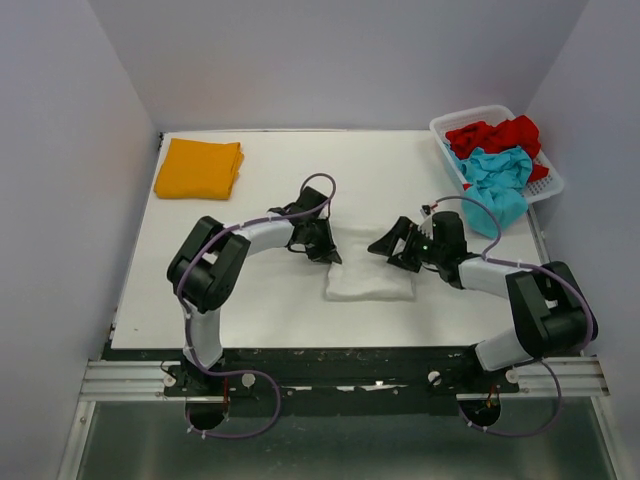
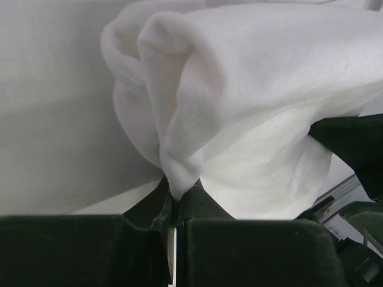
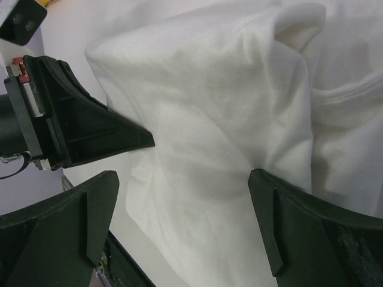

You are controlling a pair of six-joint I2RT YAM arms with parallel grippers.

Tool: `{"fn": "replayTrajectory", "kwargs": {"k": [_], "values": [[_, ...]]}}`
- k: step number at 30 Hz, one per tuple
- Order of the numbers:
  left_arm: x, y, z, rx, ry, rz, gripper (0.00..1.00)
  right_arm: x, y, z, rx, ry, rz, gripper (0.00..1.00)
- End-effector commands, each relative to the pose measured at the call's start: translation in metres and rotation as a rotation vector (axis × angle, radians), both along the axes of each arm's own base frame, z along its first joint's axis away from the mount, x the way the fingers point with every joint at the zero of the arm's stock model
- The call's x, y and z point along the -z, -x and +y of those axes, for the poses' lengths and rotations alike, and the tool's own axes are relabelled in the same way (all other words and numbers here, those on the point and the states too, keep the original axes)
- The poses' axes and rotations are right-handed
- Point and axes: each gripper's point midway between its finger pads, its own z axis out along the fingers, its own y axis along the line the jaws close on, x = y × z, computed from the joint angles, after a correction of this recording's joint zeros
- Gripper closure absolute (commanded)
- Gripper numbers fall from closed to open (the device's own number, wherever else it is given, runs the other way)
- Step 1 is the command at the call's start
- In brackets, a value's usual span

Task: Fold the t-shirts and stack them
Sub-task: Put the neatly folded tshirt into the corner of the board with the left arm

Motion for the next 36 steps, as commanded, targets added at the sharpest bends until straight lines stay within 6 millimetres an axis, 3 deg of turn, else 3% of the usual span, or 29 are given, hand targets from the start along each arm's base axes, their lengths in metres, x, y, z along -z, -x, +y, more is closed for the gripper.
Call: {"fn": "replayTrajectory", "kwargs": {"k": [1,4,7,10,12,17,22,28,32,36], "values": [[0.022,-0.010,0.016,-0.026,-0.164,-0.030,1.00,0.016,0.020,-0.011,0.004,0.048,0.057,0.00],[0.004,-0.020,0.023,0.013,-0.217,-0.117,1.00,-0.008,0.010,-0.015,0.000,0.093,-0.015,0.00],[-0.022,-0.035,0.042,0.061,-0.335,-0.236,1.00,-0.044,-0.007,-0.031,0.089,0.163,-0.106,0.00],[-0.047,-0.056,0.080,0.101,-0.574,-0.339,1.00,-0.073,-0.018,-0.059,0.267,0.223,-0.187,0.00],[-0.061,-0.069,0.098,0.133,-0.673,-0.385,1.00,-0.079,-0.013,-0.079,0.363,0.266,-0.214,0.00],[-0.085,-0.107,0.125,0.180,-0.705,-0.487,1.00,-0.088,-0.005,-0.121,0.562,0.341,-0.306,0.00],[-0.105,-0.158,0.178,0.145,-0.798,-0.521,1.00,-0.102,-0.001,-0.130,0.582,0.372,-0.379,0.00],[-0.135,-0.214,0.236,0.196,-0.954,-0.620,1.00,-0.093,-0.001,-0.142,0.612,0.437,-0.372,0.00],[-0.157,-0.236,0.268,0.202,-1.014,-0.665,1.00,-0.086,-0.003,-0.146,0.621,0.469,-0.353,0.00],[-0.177,-0.246,0.300,0.158,-1.093,-0.673,1.00,-0.077,-0.005,-0.149,0.621,0.506,-0.328,0.00]]}}
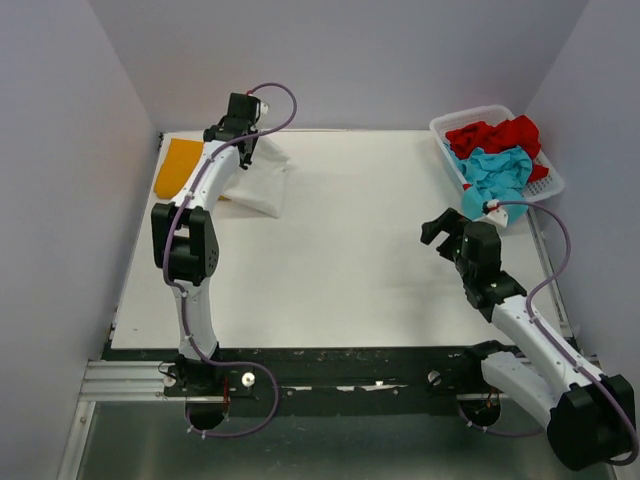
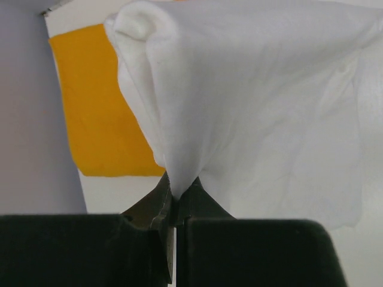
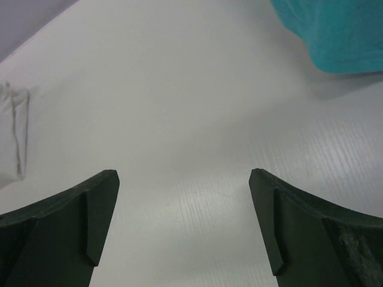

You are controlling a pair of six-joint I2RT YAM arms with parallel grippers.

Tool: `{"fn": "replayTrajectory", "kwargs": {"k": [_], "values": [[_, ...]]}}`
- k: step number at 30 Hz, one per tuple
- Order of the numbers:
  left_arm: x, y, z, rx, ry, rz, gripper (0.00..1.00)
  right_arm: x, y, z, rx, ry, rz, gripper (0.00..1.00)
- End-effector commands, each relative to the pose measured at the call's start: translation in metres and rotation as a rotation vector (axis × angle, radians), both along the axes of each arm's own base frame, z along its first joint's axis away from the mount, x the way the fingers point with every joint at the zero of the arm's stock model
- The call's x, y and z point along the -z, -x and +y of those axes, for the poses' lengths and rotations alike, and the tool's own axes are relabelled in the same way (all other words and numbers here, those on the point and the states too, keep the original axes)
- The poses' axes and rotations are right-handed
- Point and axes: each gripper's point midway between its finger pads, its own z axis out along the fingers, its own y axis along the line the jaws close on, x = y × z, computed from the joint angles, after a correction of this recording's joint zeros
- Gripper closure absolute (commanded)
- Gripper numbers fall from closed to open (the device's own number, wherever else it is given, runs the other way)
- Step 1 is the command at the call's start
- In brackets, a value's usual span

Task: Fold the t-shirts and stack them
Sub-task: Put the neatly folded tshirt into the corner of the board with the left arm

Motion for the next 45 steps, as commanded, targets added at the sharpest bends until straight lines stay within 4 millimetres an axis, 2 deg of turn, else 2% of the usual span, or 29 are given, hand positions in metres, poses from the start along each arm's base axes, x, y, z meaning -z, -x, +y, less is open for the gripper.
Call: {"fn": "replayTrajectory", "kwargs": {"k": [1,8,16,25,29,34,38,39,40,45], "values": [[-0.041,-0.017,0.042,-0.013,-0.147,-0.081,1.00,0.017,0.001,-0.014,0.053,0.068,0.051,0.00],[-0.076,-0.016,0.062,0.000,-0.115,-0.148,1.00,0.025,-0.002,-0.017,0.063,0.091,0.082,0.00],[-0.120,-0.022,0.068,-0.020,-0.113,-0.244,1.00,0.026,-0.003,-0.019,0.074,0.102,0.085,0.00],[-0.141,-0.020,0.068,-0.034,-0.091,-0.295,1.00,0.034,-0.002,-0.024,0.103,0.115,0.109,0.00],[-0.137,-0.022,0.076,-0.050,-0.111,-0.286,1.00,0.035,-0.002,-0.024,0.104,0.113,0.114,0.00],[-0.104,-0.031,0.086,-0.069,-0.095,-0.223,1.00,0.034,-0.001,-0.026,0.113,0.116,0.110,0.00],[-0.085,-0.041,0.105,-0.114,-0.094,-0.201,1.00,0.033,-0.001,-0.028,0.121,0.118,0.105,0.00],[-0.080,-0.044,0.103,-0.108,-0.083,-0.193,1.00,0.032,0.000,-0.029,0.125,0.121,0.105,0.00],[-0.074,-0.045,0.119,-0.128,-0.072,-0.182,1.00,0.031,0.000,-0.030,0.131,0.123,0.103,0.00],[-0.057,-0.061,0.136,-0.146,-0.065,-0.194,1.00,0.029,0.000,-0.031,0.140,0.122,0.099,0.00]]}}
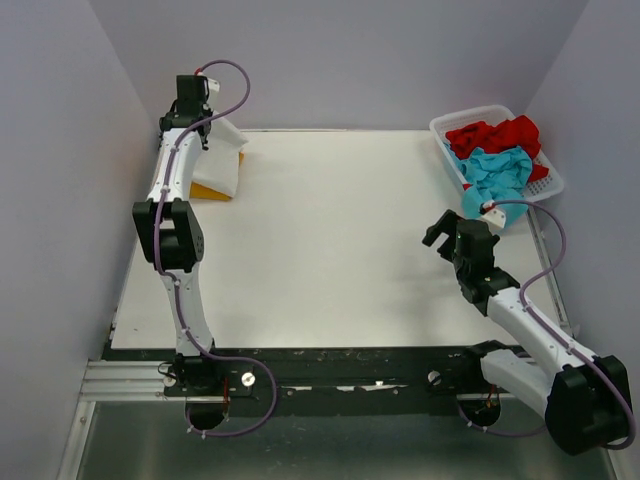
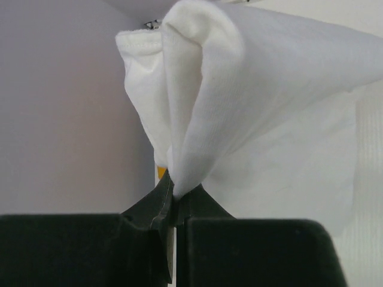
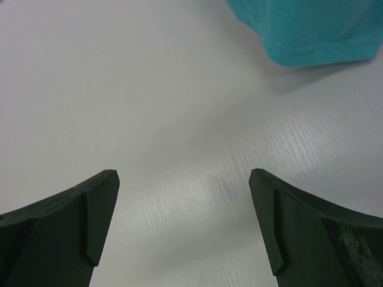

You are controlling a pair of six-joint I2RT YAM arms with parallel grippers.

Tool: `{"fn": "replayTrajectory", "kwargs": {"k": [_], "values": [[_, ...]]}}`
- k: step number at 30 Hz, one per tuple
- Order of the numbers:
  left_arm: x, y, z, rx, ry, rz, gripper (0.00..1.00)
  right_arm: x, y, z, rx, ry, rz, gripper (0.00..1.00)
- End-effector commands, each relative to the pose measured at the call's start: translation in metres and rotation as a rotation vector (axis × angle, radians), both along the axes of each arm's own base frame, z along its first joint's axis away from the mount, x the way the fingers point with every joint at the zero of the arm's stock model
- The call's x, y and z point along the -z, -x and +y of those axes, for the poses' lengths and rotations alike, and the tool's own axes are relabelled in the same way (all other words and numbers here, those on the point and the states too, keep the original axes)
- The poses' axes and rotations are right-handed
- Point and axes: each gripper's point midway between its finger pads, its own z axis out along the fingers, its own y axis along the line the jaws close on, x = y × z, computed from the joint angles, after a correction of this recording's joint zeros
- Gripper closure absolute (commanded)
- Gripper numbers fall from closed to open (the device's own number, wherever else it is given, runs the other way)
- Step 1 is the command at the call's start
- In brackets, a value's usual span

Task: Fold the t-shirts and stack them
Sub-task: Put the neatly folded tshirt into the corner of the board with the left arm, then reset both arms

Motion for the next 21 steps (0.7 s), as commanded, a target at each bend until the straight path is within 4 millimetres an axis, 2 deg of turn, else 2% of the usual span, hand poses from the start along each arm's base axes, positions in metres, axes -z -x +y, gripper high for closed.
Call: {"fn": "replayTrajectory", "kwargs": {"k": [1,2,6,7,8,9,11,12,14,15,16,18,20,21], "values": [[-0.001,-0.021,0.024,-0.038,0.002,-0.070,1.00,-0.002,0.003,-0.011,0.049,0.026,0.001,0.00],[0.002,-0.024,0.029,-0.048,-0.009,-0.074,1.00,-0.002,0.004,-0.012,0.053,0.027,0.003,0.00],[0.007,-0.036,0.048,-0.102,-0.016,-0.099,0.74,-0.002,0.006,-0.014,0.066,0.027,0.016,0.00],[0.004,-0.037,0.052,-0.123,-0.022,-0.114,0.53,-0.002,0.006,-0.014,0.069,0.029,0.016,0.00],[-0.002,-0.037,0.056,-0.147,-0.026,-0.133,0.22,-0.003,0.006,-0.015,0.070,0.028,0.015,0.00],[-0.010,-0.037,0.057,-0.167,-0.019,-0.155,0.02,-0.004,0.006,-0.015,0.072,0.027,0.011,0.00],[-0.033,-0.032,0.053,-0.195,0.041,-0.204,0.02,-0.011,0.006,-0.015,0.083,0.015,0.008,0.00],[-0.051,-0.025,0.047,-0.203,0.090,-0.238,0.02,-0.015,0.006,-0.014,0.083,0.003,0.004,0.00],[-0.080,-0.007,0.027,-0.202,0.242,-0.288,0.01,-0.021,0.007,-0.009,0.062,-0.022,-0.002,0.00],[-0.086,0.003,0.013,-0.188,0.332,-0.292,0.01,-0.024,0.009,-0.005,0.043,-0.036,-0.009,0.00],[-0.102,0.017,-0.001,-0.181,0.428,-0.325,0.01,-0.026,0.010,-0.003,0.031,-0.048,-0.016,0.00],[-0.114,0.041,-0.036,-0.107,0.598,-0.354,0.02,-0.025,0.016,-0.001,0.020,-0.067,-0.027,0.00],[-0.118,0.068,-0.068,-0.049,0.711,-0.385,0.01,-0.021,0.023,0.000,0.004,-0.072,-0.026,0.00],[-0.113,0.085,-0.083,-0.030,0.741,-0.387,0.01,-0.021,0.026,0.002,-0.010,-0.078,-0.028,0.00]]}}
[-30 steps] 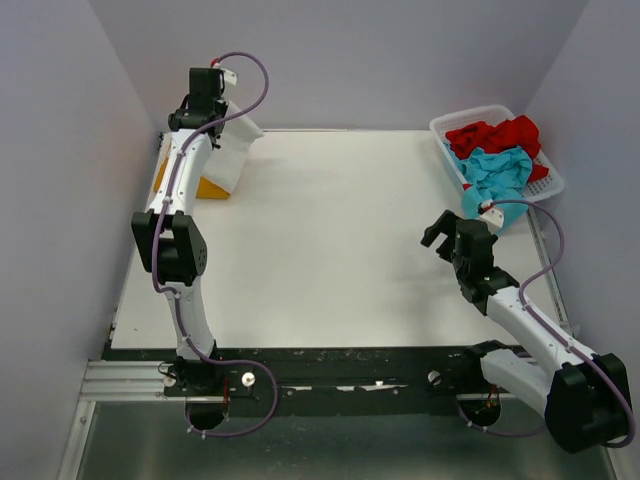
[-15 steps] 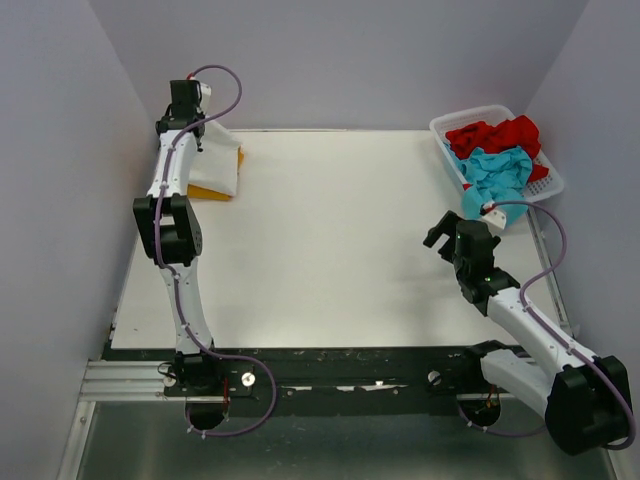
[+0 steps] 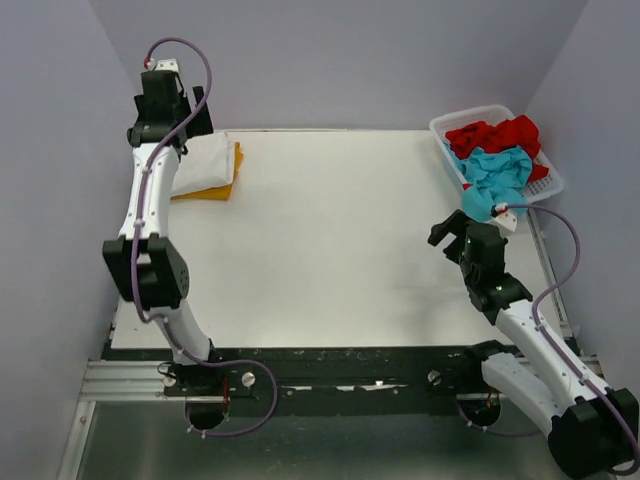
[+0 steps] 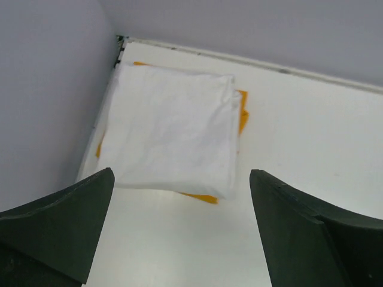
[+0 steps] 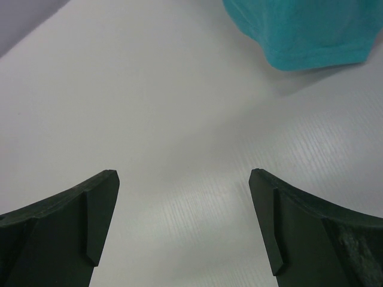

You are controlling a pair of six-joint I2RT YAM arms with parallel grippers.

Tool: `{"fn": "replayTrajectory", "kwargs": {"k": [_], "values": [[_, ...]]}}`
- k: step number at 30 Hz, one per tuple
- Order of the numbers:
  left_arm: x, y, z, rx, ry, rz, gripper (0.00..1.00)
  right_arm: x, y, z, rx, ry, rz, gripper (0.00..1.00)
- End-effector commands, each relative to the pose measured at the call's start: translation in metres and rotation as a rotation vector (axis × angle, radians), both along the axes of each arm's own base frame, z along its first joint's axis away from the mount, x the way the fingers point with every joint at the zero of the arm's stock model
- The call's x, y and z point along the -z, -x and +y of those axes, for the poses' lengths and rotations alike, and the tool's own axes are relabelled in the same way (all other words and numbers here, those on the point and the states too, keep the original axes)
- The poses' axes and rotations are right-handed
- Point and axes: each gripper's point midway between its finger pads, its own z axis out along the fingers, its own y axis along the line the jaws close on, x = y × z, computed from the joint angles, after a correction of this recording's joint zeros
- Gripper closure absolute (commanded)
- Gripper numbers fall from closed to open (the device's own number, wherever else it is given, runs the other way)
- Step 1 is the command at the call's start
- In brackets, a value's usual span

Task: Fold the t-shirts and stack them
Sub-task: Reset both arms

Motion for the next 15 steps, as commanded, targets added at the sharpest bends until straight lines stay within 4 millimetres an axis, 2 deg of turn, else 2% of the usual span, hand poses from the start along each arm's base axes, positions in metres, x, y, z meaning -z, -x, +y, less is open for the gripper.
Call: {"fn": "replayTrajectory", "kwargs": {"k": [1,5,6,8,10,13,15], "values": [[-0.060,0.067,-0.089,0.137,0.334,-0.233,0.01,0.005,0.016,0.005,-0.041,-0.037,0.014,0.00],[-0.011,0.140,-0.163,0.234,0.387,-0.190,0.02,0.009,0.026,0.007,-0.058,-0.052,0.010,0.00],[0.012,0.159,-0.183,0.275,0.408,-0.152,0.02,0.010,0.027,0.006,-0.052,-0.058,0.009,0.00],[0.043,0.196,-0.213,0.335,0.443,-0.108,0.02,0.013,0.031,0.007,-0.066,-0.056,0.010,0.00],[0.072,0.231,-0.230,0.367,0.466,-0.058,0.01,0.016,0.033,0.005,-0.064,-0.047,0.011,0.00],[0.104,0.276,-0.240,0.392,0.492,0.004,0.01,0.021,0.036,0.003,-0.060,-0.037,0.013,0.00],[0.112,0.289,-0.235,0.373,0.499,0.004,0.01,0.021,0.037,0.002,-0.047,-0.048,0.006,0.00]]}}
